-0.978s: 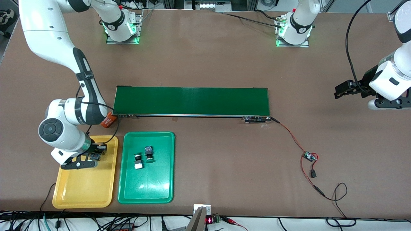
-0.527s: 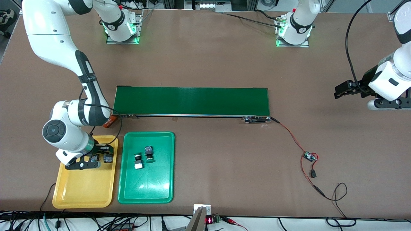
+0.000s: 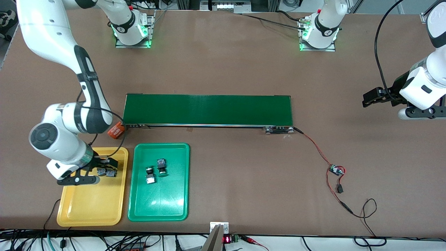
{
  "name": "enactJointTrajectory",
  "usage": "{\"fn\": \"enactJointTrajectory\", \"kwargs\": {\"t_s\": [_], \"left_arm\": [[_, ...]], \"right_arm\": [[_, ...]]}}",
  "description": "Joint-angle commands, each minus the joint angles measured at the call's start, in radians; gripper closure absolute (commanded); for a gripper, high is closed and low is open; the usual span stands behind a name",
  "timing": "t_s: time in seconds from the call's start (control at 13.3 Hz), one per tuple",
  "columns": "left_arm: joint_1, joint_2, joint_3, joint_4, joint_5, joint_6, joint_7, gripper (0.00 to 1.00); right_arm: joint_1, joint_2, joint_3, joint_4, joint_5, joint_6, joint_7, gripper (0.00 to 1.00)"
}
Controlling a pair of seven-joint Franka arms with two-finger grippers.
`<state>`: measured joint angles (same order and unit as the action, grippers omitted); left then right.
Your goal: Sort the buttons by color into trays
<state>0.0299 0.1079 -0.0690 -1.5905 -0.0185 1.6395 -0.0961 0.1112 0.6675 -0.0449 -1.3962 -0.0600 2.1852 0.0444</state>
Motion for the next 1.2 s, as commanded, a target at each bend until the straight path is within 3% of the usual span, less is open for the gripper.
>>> {"fn": "enactJointTrajectory", "kwargs": {"t_s": [0.0,0.23,0.6,0.75,1.13], "left_arm": [[0.007,-0.02,-0.006,-0.011,-0.003,-0.003,0.01,0.0],[0.007,-0.022,-0.008,-0.011,-0.003,-0.001,0.01,0.0],[0.008,-0.027,-0.008,-0.005,-0.006,-0.007,0.015,0.0],[0.007,-0.027,-0.008,-0.003,-0.006,-0.007,0.015,0.0],[0.005,-0.025,-0.009,0.0,-0.005,-0.001,0.015,0.0]], "right_arm": [[0.002,-0.153,-0.013,-0.056,0.02,-0.146,-0.011,0.0],[-0.027,-0.303,-0.013,-0.073,0.017,-0.319,-0.017,0.0],[-0.097,-0.529,-0.007,-0.171,0.014,-0.425,-0.064,0.0],[-0.125,-0.584,-0.007,-0.199,0.019,-0.487,-0.083,0.0],[-0.13,-0.611,-0.006,-0.221,0.019,-0.528,-0.074,0.0]]}}
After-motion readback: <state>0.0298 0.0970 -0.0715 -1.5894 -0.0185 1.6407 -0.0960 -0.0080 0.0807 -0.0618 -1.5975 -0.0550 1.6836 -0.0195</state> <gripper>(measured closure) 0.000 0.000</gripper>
